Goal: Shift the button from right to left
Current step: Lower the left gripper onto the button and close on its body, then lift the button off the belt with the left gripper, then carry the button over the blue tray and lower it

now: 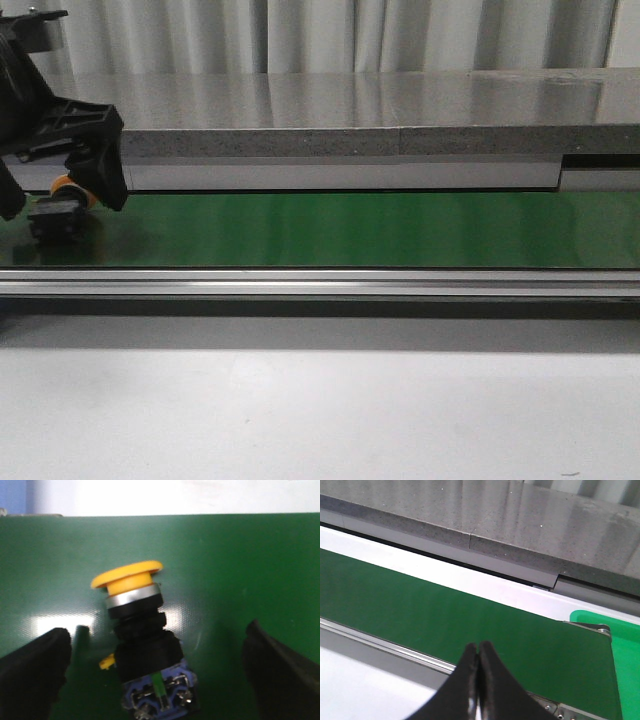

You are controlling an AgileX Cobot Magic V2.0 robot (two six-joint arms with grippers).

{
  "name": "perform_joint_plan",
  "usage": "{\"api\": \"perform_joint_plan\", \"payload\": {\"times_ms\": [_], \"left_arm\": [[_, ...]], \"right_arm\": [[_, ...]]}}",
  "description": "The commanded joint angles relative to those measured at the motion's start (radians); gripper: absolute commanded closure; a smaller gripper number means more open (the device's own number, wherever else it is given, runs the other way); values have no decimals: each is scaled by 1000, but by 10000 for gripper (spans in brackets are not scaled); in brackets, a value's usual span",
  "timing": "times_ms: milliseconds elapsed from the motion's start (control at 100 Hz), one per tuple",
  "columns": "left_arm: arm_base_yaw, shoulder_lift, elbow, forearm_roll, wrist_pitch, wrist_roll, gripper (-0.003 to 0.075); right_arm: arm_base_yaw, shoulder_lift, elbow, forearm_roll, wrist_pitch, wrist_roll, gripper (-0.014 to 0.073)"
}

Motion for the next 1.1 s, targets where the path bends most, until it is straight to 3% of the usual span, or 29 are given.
{"api": "perform_joint_plan", "payload": {"times_ms": [0,120,240,410,680,1090], "left_arm": [[-9,-23,-33,2,-24,-4,128],[-9,-16,-33,22,5,-4,297],[-7,-30,-33,61,25,-4,514],[-7,-92,-33,128,47,-4,710],[49,-226,-31,254,47,-4,715],[338,-226,-21,260,-1,-4,715]], "right_arm": [[2,7,-27,25,-72,-6,662],[2,7,-27,25,-72,-6,662],[2,7,-27,25,-72,-6,662],[2,7,-27,25,-72,-6,662],[2,7,-27,25,-72,-6,662],[2,7,-27,25,-72,-6,662]]}}
